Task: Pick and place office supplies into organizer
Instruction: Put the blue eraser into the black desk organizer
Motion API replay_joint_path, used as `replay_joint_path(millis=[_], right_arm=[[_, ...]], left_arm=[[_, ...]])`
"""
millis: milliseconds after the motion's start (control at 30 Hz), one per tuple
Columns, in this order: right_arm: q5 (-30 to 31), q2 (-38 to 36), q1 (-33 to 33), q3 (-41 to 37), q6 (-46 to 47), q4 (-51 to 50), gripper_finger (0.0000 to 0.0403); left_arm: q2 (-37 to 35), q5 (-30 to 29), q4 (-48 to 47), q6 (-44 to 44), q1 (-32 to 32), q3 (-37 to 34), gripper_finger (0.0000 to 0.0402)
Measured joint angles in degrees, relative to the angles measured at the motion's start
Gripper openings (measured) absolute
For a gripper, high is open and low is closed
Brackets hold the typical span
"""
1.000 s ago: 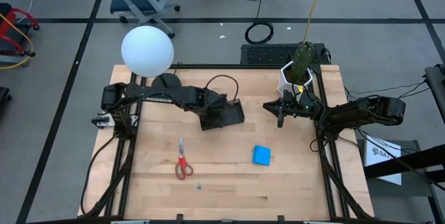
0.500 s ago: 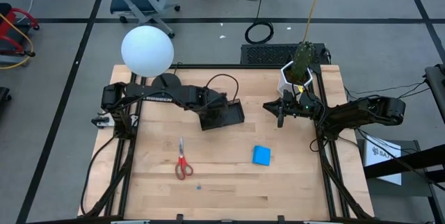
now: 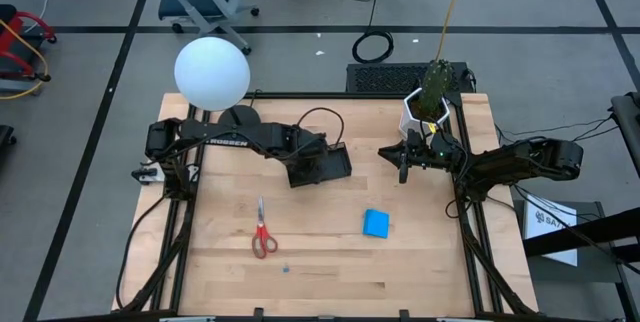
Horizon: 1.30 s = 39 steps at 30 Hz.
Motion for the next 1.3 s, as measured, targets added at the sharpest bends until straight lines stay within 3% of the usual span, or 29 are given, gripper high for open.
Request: replay_joint_path(millis=[467, 667, 933, 1100, 1300], right_arm=[[0.0, 0.0, -0.02, -0.01, -0.01, 0.0, 0.0047], [0.0, 0.0, 0.0, 0.01, 0.01, 0.0, 0.0047], [0.0, 0.0, 0.0, 0.01, 0.0, 0.0, 0.0047], [0.0, 0.0, 0.0, -0.01, 0.0, 0.0, 0.0047], [0.0, 0.0, -0.02, 0.01, 0.0, 0.0, 0.0047]], left_arm=[[-0.04, 5.48, 3.18, 2.25, 2.51, 0.02, 0.0089], [-0.04, 5.67, 7.41, 1.61, 3.36, 0.02, 0.0151], [-0.21, 3.75, 0.31, 0.31, 3.74, 0.13, 0.0245], [-0.13, 3.47, -2.98, -1.66, 3.69, 0.04, 0.0258], [-0.1, 3.36, -3.53, -3.31, 3.2, 0.03, 0.0239]])
